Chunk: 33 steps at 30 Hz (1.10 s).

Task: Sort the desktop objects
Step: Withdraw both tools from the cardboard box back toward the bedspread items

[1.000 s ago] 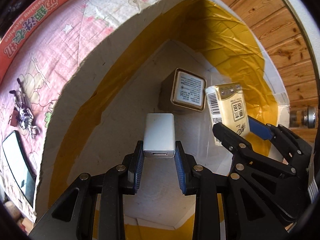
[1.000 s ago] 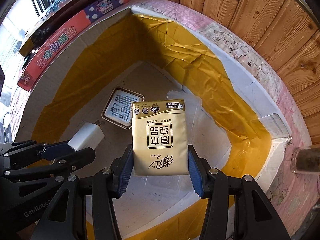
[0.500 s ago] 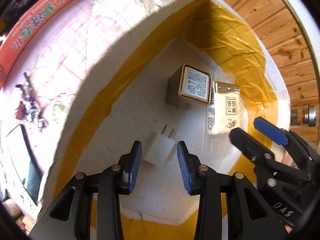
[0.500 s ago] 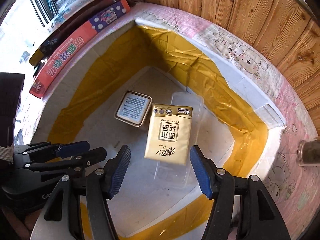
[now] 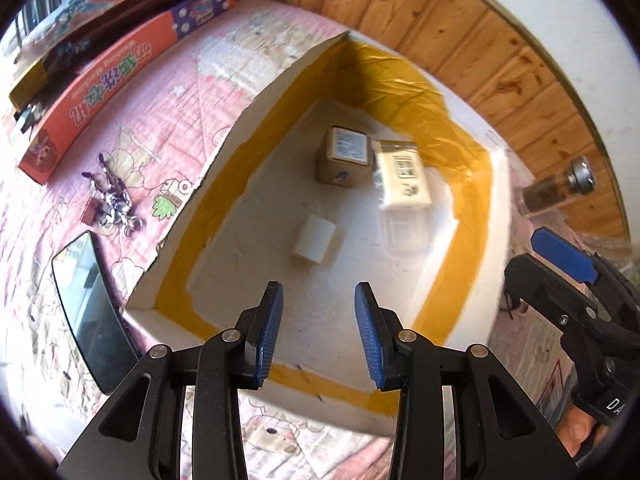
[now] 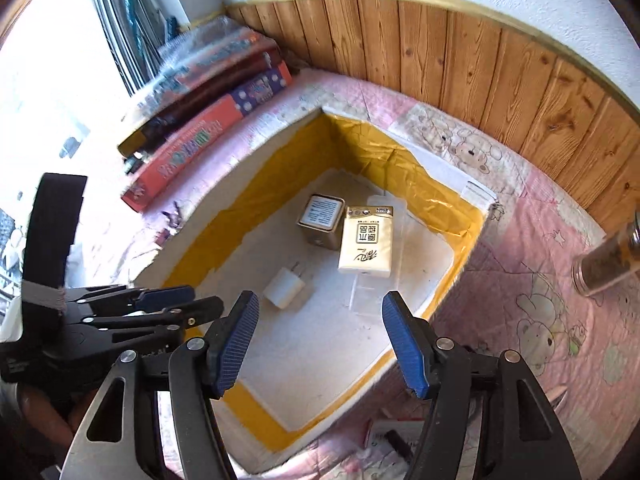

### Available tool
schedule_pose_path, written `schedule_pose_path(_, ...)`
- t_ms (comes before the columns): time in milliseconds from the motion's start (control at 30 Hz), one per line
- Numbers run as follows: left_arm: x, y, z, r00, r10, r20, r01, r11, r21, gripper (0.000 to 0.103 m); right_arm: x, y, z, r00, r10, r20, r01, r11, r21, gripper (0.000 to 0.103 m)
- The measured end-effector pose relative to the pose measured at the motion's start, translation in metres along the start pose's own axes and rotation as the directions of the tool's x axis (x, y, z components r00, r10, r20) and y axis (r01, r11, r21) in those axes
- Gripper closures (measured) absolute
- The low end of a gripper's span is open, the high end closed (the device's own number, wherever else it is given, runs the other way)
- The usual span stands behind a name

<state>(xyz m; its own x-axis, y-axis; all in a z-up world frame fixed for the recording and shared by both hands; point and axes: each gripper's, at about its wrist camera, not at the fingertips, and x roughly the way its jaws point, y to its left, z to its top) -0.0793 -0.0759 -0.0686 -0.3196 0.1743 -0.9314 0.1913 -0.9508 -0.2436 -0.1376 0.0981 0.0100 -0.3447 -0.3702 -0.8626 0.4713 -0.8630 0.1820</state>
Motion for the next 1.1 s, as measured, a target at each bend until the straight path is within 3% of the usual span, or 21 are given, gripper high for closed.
schedule_pose_path(167, -0.011, -0.028, -0.019, 0.999, -0.046, 0.006, 0.045, 0.997, 0.069, 0.064, -0.031, -0.006, -0.044, 0.996, 0.027, 0.082, -0.032, 0.998, 0.06, 0.038)
schedule_pose_path(600, -0.031, -0.089, -0.067, 0.995, -0.094, -0.021, 0.097, 0.963, 0.25, 0.064, -0.042, -0.023, -0.108, 0.997, -0.075, 0.035, 0.067, 0.978, 0.198, 0.038)
schedule_pose_path(1100, -0.018, -0.144, -0.1, 0.993, -0.073, -0.09, 0.103, 0.914, 0.393, 0.064, -0.042, -0.051, -0.158, 0.996, -0.084, 0.016, 0.074, 0.941, 0.331, 0.038)
